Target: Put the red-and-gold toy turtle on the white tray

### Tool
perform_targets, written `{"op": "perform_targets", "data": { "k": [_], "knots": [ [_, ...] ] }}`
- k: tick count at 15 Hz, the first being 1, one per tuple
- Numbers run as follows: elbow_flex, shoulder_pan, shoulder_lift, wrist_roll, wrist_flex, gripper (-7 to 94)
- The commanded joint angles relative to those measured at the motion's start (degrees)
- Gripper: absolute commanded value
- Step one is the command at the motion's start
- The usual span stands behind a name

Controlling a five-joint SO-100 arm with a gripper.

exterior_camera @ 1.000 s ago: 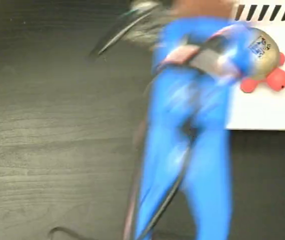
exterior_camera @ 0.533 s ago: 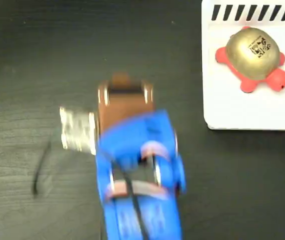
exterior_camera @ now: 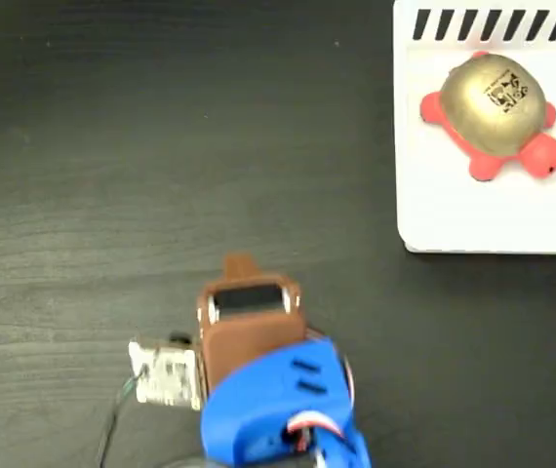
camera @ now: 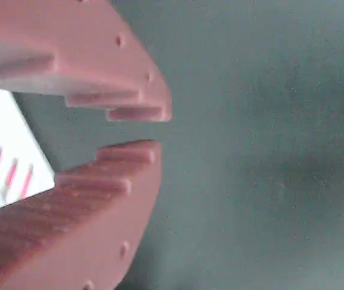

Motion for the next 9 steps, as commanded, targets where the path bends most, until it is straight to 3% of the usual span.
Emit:
{"op": "perform_targets", "data": {
  "k": [1, 4, 9],
  "knots": [
    [-0.2, -0.1, 5.8, 0.7, 6.0, 0],
    [0.0, -1.2, 12.3, -0.9, 15.9, 0],
    [0.0, -1.8, 13.8, 0.0, 17.1, 0]
  ]
}}
